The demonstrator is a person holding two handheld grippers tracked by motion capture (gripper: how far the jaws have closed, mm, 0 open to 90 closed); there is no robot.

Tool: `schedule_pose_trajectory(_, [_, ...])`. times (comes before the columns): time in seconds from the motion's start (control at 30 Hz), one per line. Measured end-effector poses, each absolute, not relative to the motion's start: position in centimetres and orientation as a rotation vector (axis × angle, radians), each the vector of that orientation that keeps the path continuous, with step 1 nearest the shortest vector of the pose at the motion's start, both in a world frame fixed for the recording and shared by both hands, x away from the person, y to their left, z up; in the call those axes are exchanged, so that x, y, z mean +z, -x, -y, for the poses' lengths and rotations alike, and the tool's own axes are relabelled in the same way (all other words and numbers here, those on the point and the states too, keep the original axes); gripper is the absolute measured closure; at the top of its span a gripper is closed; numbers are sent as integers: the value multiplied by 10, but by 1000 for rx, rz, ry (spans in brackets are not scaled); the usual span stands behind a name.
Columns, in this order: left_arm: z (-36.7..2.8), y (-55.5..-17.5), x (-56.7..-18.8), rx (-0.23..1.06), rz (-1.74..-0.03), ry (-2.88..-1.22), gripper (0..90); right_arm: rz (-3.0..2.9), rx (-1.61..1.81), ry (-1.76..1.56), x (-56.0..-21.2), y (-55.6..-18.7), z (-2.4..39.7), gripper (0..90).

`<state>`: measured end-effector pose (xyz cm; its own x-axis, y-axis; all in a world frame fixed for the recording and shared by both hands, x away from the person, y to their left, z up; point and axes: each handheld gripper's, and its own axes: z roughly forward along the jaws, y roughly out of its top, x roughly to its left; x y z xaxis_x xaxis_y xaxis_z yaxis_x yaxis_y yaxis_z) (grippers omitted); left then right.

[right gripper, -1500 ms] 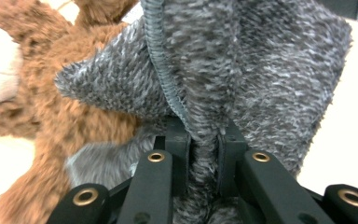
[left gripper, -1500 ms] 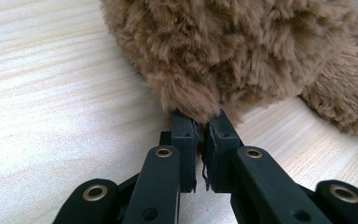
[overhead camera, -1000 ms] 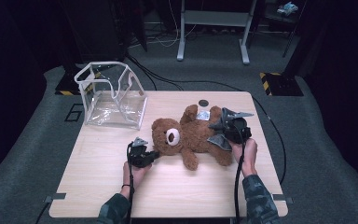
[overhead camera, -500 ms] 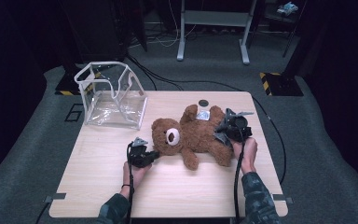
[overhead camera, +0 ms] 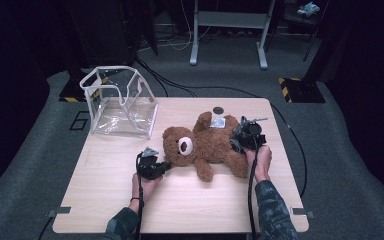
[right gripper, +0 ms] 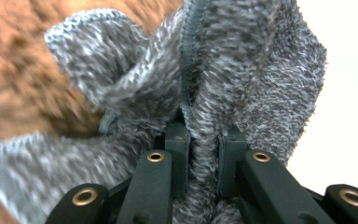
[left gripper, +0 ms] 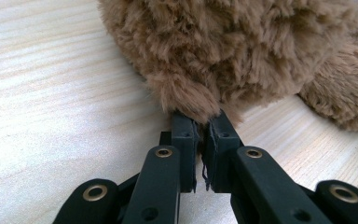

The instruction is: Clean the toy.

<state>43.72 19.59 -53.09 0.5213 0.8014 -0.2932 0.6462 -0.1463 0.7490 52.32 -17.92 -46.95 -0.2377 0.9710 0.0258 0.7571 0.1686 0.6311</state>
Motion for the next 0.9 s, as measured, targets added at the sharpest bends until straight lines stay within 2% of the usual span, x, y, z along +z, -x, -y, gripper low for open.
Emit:
schedule_pose_trajectory(0.17, [-196, -437, -531, 219, -1195, -1866, 835, -2041, 835, -1567, -446, -504, 181, 788])
schedule_pose_trajectory(0.3, [-196, -437, -531, 224, -1192, -1867, 835, -2051, 935, -1472, -426, -494, 168, 787])
schedule_pose_trajectory(0.47, [-196, -437, -531, 222, -1195, -1867, 835, -2113, 890, -1483, -444, -500, 155, 788])
schedule_pose_trajectory(0.67, [-196, -437, -531, 221, -1196, -1866, 835, -2169, 789, -1575, -469, -499, 170, 788])
schedule_pose_trajectory(0.9, [-196, -437, -531, 222, -1200, -1864, 835, -2133, 861, -1500, -449, -484, 171, 787])
